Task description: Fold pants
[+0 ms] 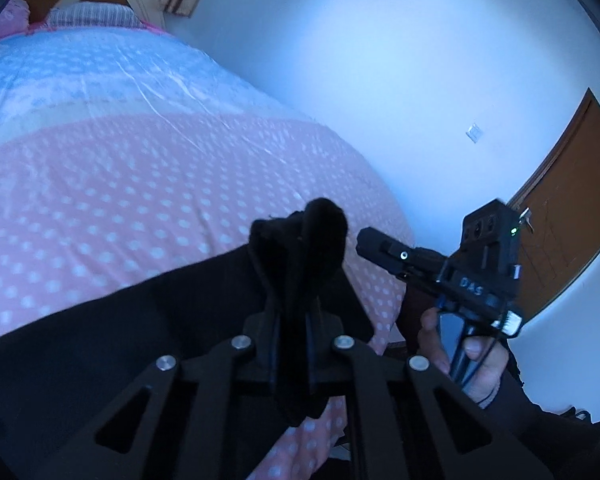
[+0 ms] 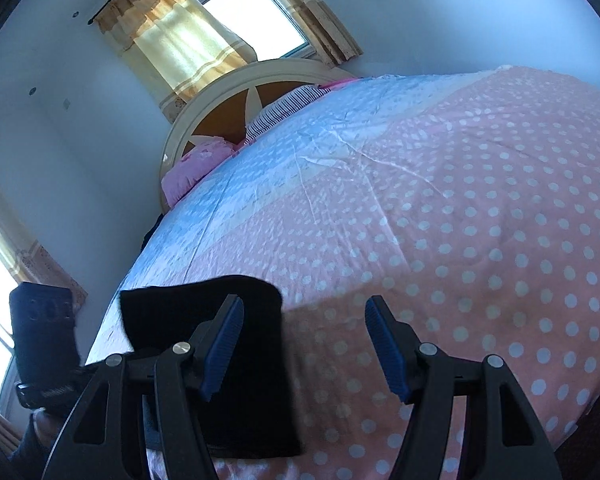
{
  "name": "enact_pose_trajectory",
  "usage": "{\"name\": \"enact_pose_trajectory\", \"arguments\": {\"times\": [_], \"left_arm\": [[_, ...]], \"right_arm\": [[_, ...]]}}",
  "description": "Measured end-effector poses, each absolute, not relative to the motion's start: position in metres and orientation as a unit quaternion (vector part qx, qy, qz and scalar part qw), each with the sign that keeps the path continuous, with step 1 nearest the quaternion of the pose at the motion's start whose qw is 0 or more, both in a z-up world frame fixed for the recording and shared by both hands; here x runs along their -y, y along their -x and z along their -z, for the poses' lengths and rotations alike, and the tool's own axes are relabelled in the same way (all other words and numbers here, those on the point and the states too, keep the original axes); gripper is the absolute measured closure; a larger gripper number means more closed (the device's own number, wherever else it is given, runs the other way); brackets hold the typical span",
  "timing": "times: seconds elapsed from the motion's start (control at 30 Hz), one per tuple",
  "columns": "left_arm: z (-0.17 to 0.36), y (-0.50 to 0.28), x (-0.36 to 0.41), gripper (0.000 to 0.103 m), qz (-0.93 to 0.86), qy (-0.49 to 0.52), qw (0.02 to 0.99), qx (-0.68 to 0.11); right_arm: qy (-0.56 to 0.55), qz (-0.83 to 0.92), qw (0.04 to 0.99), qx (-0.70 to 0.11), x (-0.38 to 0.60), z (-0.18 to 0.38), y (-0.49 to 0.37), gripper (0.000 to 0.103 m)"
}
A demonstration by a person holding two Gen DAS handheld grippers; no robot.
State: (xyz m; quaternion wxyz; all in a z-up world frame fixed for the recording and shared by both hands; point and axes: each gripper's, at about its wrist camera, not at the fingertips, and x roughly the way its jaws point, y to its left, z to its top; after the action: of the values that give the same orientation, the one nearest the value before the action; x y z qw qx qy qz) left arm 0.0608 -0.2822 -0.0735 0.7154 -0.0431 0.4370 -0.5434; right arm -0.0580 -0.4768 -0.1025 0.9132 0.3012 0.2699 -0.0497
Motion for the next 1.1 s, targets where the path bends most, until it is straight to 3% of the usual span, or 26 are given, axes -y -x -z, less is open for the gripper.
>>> {"name": "enact_pose_trajectory", "arguments": {"times": [1.1], "left_arm": [[0.095, -0.110, 0.104, 0.093, 0.415, 0.194, 0.748, -0.481]], "right_arm": [[-0.135, -0.057, 0.945, -0.293, 0.373, 0.100, 0.043, 0.038]]}}
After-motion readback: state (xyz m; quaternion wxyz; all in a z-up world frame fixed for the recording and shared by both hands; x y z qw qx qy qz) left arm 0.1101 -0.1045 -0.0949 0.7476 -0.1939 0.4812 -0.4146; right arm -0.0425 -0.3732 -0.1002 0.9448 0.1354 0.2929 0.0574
